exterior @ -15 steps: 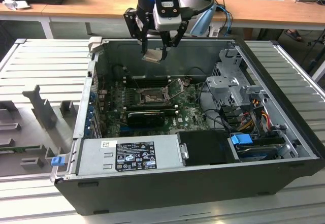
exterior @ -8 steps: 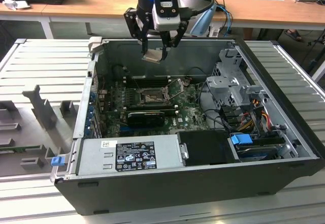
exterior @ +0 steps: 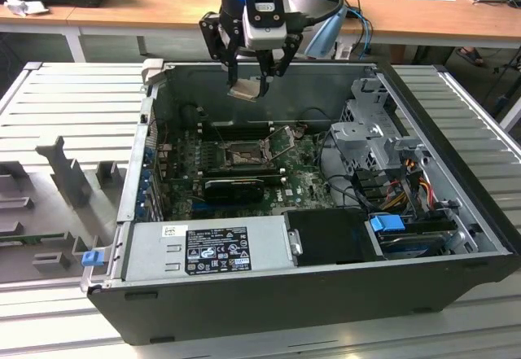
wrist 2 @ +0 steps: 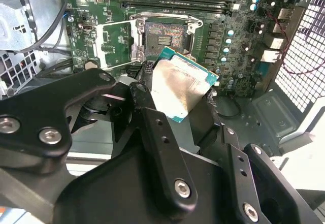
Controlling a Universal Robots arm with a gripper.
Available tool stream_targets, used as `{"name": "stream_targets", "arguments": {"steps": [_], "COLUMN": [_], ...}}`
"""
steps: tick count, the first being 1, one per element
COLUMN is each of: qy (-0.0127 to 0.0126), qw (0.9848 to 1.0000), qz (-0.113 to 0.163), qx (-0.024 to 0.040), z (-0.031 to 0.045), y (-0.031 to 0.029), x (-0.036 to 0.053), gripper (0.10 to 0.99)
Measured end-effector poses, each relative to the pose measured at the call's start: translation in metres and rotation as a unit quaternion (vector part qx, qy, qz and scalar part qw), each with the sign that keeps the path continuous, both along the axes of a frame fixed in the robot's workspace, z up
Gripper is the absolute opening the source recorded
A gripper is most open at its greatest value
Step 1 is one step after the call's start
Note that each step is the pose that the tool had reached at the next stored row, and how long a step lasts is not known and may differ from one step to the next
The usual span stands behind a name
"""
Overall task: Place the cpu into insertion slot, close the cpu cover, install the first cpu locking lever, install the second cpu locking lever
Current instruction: 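Place the cpu into insertion slot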
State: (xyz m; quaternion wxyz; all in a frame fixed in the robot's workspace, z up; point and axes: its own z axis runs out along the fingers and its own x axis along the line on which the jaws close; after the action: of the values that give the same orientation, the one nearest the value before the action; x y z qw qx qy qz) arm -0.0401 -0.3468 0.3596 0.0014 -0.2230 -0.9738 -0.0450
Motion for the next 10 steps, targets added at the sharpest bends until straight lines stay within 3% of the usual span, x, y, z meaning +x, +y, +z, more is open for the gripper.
{"name": "stream_targets", "arguments": {"steps": [10], "qy": [0.0000], "qw": [0.9997], "qz": [-0.023], "qx": [0.0000], "z": [0.0000], "y": [0.0000], "x": [0.0000], "gripper": [0.529]}}
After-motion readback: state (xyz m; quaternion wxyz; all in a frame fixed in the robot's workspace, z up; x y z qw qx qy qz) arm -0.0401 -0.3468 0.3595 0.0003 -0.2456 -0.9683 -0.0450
